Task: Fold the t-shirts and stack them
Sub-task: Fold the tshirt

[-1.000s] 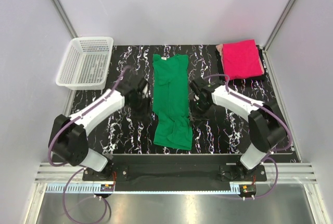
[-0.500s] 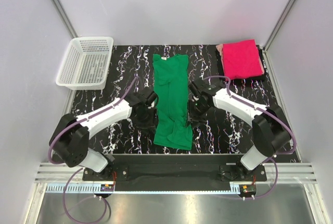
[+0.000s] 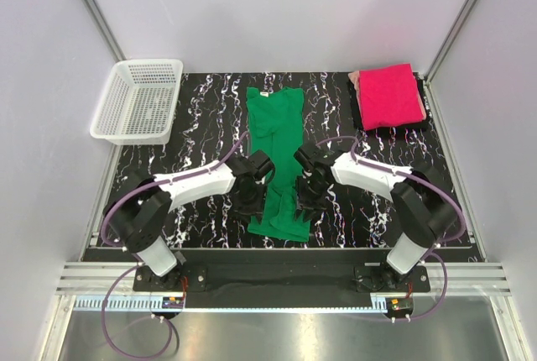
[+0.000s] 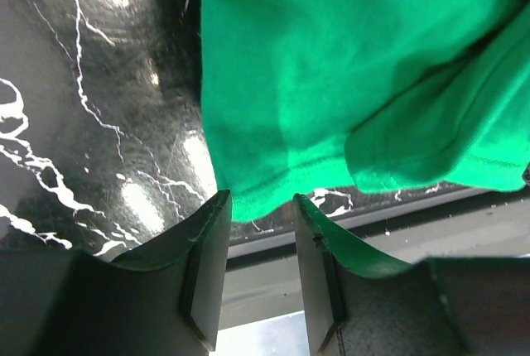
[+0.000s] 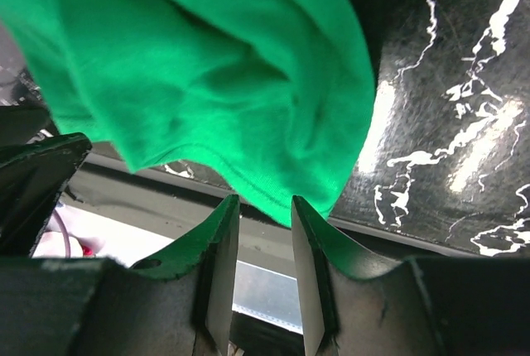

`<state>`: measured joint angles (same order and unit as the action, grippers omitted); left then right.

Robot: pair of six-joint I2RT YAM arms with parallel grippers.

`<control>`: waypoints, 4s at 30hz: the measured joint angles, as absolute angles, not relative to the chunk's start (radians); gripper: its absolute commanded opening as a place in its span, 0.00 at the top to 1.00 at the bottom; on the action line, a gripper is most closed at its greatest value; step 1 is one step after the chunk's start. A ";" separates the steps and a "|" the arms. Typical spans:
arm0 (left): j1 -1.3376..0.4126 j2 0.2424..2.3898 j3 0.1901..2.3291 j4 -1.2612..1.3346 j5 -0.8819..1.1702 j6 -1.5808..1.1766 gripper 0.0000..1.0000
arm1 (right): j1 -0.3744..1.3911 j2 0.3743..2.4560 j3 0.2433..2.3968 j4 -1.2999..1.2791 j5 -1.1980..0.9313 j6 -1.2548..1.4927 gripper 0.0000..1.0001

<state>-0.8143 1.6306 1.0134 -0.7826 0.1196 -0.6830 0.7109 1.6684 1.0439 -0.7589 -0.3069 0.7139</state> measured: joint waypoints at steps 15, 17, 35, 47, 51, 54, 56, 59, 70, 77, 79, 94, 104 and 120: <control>-0.823 1.712 1.021 -0.749 0.094 -0.669 0.83 | 0.716 1.786 1.040 -0.717 -0.305 0.715 1.00; -0.828 1.712 1.019 -0.744 0.094 -0.669 0.86 | 0.717 1.786 1.040 -0.715 -0.305 0.715 1.00; -0.864 1.581 0.871 -0.671 0.106 -0.720 0.90 | 0.744 1.704 0.928 -0.676 -0.326 0.749 1.00; -0.900 1.565 0.854 -0.679 0.112 -0.770 0.91 | 0.767 1.693 0.920 -0.693 -0.326 0.772 1.00; -0.912 1.540 0.831 -0.683 0.120 -0.791 0.87 | 0.773 1.681 0.908 -0.705 -0.325 0.778 1.00; -0.916 1.533 0.823 -0.689 0.120 -0.799 0.75 | 0.774 1.679 0.905 -0.714 -0.325 0.781 0.92; -0.918 1.532 0.823 -0.693 0.120 -0.805 0.71 | 0.775 1.679 0.905 -0.717 -0.324 0.782 0.84; -0.918 1.527 0.823 -0.705 0.113 -0.809 0.56 | 0.775 1.679 0.906 -0.729 -0.322 0.783 0.72; -0.918 1.328 0.970 -0.883 -0.054 -0.832 0.40 | 0.780 1.594 1.140 -0.942 -0.143 0.745 0.48; -0.918 1.103 1.093 -1.000 -0.246 -0.861 0.10 | 0.762 1.124 1.105 -0.954 -0.032 0.760 0.00; -0.919 1.061 1.090 -1.043 -0.282 -0.875 0.01 | 0.776 1.077 1.097 -0.977 -0.018 0.783 0.00; -0.940 0.844 0.952 -1.142 -0.314 -0.977 0.01 | 0.880 0.826 0.852 -0.804 0.001 1.122 0.00; -0.973 0.909 0.952 -1.121 -0.298 -0.977 0.01 | 1.067 1.124 0.942 -0.859 -0.015 1.301 0.00; -1.131 1.224 1.056 -1.041 -0.298 -1.024 0.01 | 1.056 1.024 1.106 -0.987 0.131 1.241 0.00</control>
